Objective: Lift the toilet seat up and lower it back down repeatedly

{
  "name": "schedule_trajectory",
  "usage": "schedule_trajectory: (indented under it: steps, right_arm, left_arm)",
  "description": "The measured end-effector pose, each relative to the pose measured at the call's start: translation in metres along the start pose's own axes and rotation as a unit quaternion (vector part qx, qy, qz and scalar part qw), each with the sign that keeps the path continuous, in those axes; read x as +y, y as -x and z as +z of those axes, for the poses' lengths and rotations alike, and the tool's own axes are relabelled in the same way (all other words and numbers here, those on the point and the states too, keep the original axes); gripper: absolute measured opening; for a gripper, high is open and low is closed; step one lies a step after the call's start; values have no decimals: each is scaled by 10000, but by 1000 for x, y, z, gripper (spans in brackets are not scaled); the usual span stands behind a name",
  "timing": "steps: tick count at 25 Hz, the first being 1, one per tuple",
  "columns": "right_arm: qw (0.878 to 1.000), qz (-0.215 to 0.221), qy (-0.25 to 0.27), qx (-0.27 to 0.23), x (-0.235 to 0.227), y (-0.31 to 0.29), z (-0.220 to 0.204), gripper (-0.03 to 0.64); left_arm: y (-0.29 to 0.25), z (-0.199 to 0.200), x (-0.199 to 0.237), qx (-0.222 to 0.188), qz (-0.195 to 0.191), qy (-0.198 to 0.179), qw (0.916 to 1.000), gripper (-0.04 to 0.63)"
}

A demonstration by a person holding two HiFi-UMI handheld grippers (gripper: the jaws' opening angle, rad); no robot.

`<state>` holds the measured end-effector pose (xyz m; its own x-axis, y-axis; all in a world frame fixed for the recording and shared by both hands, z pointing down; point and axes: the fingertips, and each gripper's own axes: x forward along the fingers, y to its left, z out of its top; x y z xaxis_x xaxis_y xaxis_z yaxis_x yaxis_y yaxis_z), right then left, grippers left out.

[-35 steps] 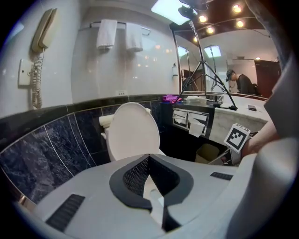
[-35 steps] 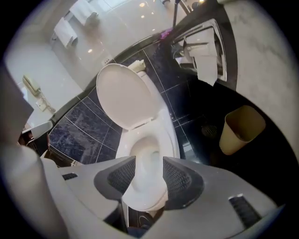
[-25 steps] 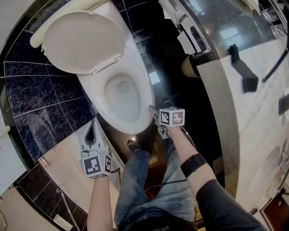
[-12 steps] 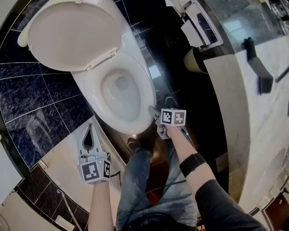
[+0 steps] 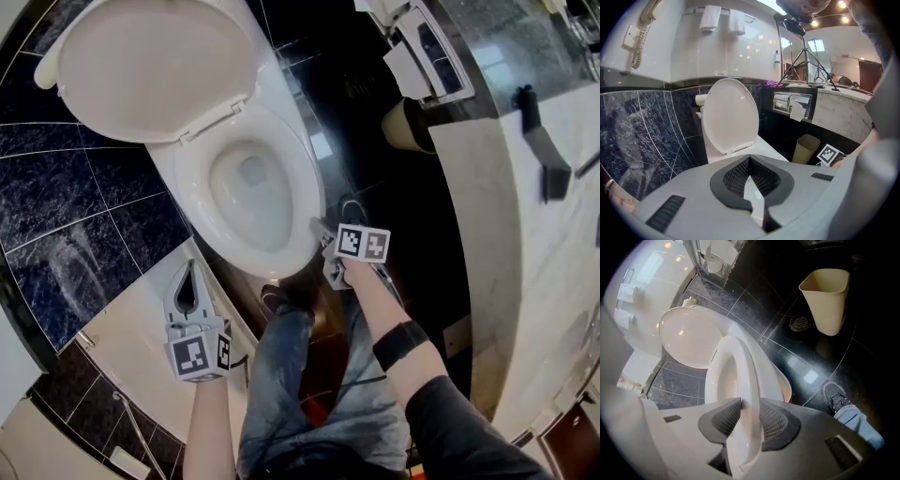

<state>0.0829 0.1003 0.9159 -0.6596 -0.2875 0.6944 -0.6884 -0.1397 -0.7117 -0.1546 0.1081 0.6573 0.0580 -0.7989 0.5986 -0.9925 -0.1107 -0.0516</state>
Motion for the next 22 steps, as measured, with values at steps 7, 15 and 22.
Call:
schedule_trajectory:
  steps: [7, 15, 22]
  right_arm:
    - [9999, 43, -139, 82, 0, -1, 0, 132]
    - [9987, 153, -486, 53, 5, 6, 4, 129]
    - [9986, 302, -382, 224, 26, 25, 8, 119]
  left_arm:
    - [-2, -8, -3, 50, -31, 56, 10000, 0]
    - [-7, -14, -11, 138, -82, 103, 9998, 0]
    - [5, -22, -26, 229, -199, 25, 9995, 0]
